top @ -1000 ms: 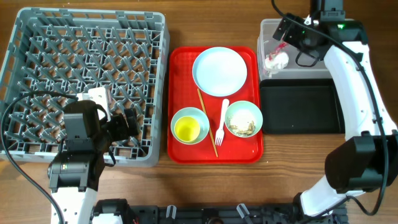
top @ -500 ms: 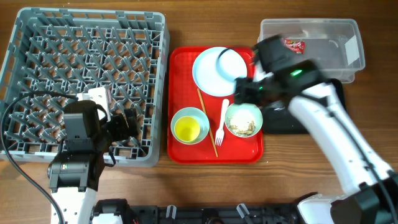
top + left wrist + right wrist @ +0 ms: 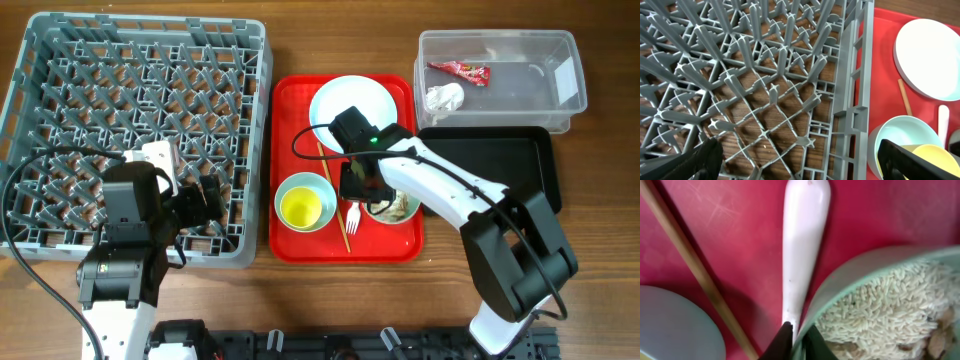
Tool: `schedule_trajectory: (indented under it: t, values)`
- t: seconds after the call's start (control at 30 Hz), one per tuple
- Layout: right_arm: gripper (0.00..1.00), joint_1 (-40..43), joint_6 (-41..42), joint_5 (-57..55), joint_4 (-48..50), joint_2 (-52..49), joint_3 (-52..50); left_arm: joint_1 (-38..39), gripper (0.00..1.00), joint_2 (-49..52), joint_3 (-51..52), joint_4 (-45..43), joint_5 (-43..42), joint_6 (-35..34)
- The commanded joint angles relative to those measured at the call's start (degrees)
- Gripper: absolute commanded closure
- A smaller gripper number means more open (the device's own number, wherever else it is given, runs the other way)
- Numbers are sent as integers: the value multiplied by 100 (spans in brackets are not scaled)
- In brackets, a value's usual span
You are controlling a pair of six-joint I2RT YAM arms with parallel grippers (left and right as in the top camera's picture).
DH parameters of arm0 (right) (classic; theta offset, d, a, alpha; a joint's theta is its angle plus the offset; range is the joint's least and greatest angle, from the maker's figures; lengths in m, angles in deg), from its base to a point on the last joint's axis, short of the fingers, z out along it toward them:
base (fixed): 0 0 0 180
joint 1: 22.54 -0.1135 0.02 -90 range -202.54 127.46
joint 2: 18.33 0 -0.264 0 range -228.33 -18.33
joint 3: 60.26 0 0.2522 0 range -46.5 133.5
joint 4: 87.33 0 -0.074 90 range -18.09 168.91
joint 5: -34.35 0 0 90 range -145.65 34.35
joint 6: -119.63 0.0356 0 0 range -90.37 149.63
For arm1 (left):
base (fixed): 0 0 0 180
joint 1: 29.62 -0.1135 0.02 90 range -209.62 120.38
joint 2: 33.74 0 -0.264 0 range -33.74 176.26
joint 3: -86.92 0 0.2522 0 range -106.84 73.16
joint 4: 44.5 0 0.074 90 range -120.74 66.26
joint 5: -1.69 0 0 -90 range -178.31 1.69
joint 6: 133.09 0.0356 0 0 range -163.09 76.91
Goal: Sort waste into correct bins and load items into the dishwasher rack
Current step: 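Grasp the light blue bowl of rice with the right gripper, then tip the bowl over the black tray to dump the rice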
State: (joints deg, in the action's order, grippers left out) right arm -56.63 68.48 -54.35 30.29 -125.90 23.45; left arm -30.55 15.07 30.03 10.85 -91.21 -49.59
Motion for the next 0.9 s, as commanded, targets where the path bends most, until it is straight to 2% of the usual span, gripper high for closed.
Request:
schedule_trajectory:
  t: [0.0, 0.13, 0.23, 0.33, 0.43, 0.5, 0.67, 0.87]
  values:
    - [96, 70, -144, -42, -295, 256, 315, -48, 0, 0, -92, -13, -68, -37]
    - [96, 363, -546, -13, -688, 1274, 748, -48, 0, 0, -92, -13, -68, -35]
    - [96, 1102, -647, 444, -678, 1910, 745, -48, 0, 0, -92, -15, -68, -35]
    - [96, 2358, -1373, 1799, -610, 2004, 691, -48, 0, 0, -92, -13, -68, -35]
    - [96, 3499, -2218, 3501, -302, 1849, 214, -48, 0, 0, -92, -15, -68, -35]
    - [96, 4079, -2389, 4538, 127, 1779, -317, -48, 0, 0, -92, -15, -68, -35]
    - [96, 5005, -1998, 6052, 1268, 1633, -1355, -48, 0, 0, -92, -15, -68, -35]
    - [96, 5748, -393, 6983, 2258, 1239, -1628, -48, 0, 0, -92, -13, -68, -35]
